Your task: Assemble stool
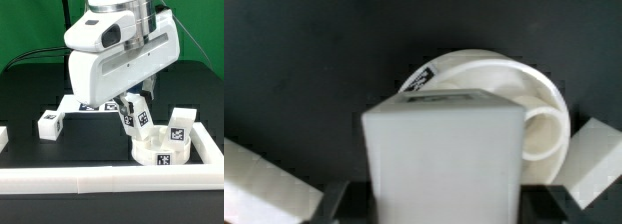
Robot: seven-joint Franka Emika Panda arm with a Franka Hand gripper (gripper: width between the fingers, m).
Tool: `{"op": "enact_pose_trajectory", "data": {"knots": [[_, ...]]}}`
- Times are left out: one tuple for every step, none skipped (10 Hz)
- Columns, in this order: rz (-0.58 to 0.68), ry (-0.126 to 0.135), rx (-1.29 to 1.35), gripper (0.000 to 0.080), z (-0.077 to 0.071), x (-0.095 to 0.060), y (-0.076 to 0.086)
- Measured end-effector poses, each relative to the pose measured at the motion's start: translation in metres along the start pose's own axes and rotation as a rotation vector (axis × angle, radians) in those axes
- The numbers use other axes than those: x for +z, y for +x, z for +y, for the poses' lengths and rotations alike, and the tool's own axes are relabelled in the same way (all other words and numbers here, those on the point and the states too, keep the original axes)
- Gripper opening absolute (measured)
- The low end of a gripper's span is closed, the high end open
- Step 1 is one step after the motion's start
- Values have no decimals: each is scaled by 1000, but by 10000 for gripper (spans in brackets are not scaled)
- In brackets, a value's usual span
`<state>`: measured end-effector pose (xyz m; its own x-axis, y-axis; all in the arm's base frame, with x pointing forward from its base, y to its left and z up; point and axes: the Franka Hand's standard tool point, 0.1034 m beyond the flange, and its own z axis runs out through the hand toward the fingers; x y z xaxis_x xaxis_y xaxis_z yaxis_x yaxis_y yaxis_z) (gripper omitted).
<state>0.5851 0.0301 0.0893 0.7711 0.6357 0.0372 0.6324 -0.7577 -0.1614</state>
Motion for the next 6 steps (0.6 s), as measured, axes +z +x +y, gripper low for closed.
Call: {"op": "enact_pose_trajectory", "data": {"knots": [[8,-2,107,335,-1,1,2],[38,-24,281,335,-4,1,7],[58,-34,423,335,-9,1,14],[80,-48,567,335,-10,1,21],[91,-48,688,335,-10,0,22],[101,-40,812,335,-10,0,24]]}}
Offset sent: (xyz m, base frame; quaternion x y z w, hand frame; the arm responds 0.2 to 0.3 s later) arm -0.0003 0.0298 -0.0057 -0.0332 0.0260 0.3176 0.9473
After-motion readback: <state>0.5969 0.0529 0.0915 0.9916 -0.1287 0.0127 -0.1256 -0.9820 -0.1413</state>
